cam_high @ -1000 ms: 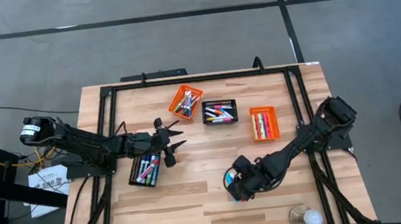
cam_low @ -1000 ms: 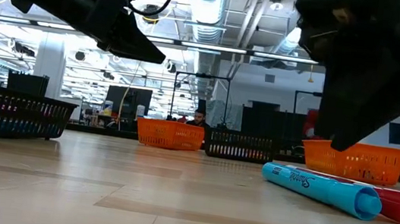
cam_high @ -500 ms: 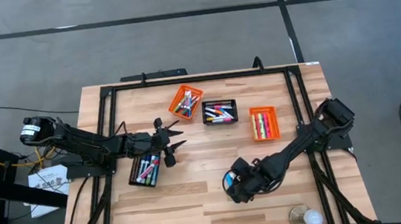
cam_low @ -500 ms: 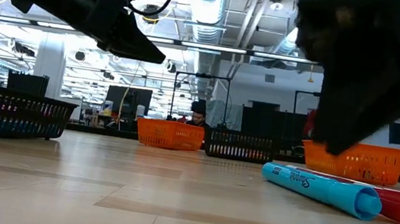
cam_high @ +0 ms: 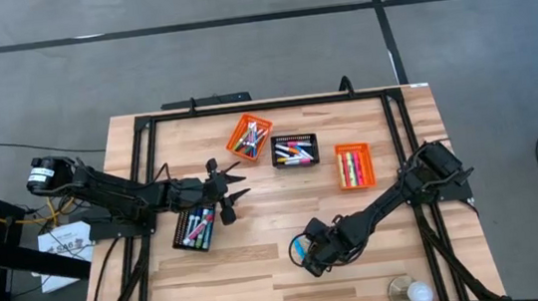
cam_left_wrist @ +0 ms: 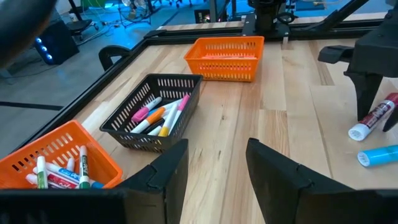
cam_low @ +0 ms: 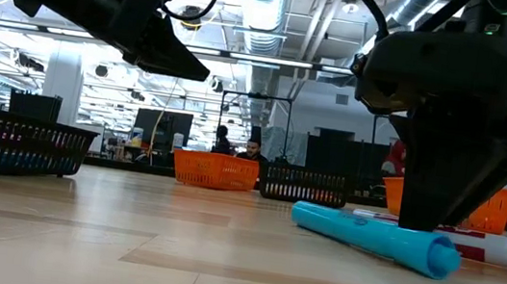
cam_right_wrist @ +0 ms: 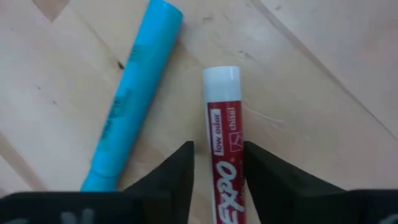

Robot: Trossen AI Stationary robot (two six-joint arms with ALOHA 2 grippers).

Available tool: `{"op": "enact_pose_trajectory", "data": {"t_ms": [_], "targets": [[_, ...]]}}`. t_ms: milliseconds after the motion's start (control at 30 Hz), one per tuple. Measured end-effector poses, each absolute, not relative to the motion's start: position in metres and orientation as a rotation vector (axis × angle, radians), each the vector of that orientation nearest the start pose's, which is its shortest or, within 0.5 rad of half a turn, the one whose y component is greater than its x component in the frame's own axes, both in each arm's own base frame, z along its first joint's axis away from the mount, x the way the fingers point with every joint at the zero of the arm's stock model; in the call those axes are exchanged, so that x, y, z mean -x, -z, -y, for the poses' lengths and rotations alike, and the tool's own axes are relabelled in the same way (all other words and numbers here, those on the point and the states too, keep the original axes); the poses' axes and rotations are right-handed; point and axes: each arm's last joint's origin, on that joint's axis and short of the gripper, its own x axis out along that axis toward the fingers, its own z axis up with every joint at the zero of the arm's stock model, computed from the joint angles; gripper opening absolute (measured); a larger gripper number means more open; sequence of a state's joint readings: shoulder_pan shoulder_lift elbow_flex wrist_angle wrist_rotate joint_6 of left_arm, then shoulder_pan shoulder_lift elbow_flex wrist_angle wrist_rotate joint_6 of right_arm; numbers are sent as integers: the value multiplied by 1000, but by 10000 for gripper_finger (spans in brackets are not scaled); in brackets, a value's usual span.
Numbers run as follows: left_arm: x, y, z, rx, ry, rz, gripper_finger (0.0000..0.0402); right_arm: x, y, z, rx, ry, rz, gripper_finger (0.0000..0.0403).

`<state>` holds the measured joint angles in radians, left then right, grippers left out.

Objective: Pick & Place Markers
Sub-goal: Put the red marker into the bottom black bin

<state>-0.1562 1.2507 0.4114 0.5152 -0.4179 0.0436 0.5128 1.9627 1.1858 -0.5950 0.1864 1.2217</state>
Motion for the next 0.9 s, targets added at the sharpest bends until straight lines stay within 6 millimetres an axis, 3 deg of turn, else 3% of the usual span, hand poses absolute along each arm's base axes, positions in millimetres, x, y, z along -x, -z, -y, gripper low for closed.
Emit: {"op": "enact_pose_trajectory", "data": {"t_ms": [300, 567, 767, 900], "targets": [[-234, -182, 25, -135, -253, -317, 158, -317, -137, -158, -576, 500, -1194, 48], [-234, -182, 25, -135, -253, -317, 158, -333, -155, -126, -410, 584, -974, 77], [-234, -182, 25, -137, -252, -317, 158, -353, -160, -94, -324, 548, -915, 62], [-234, -182, 25, -138, -252, -317, 158, -366, -166, -85, -289, 479, -831, 63]]}}
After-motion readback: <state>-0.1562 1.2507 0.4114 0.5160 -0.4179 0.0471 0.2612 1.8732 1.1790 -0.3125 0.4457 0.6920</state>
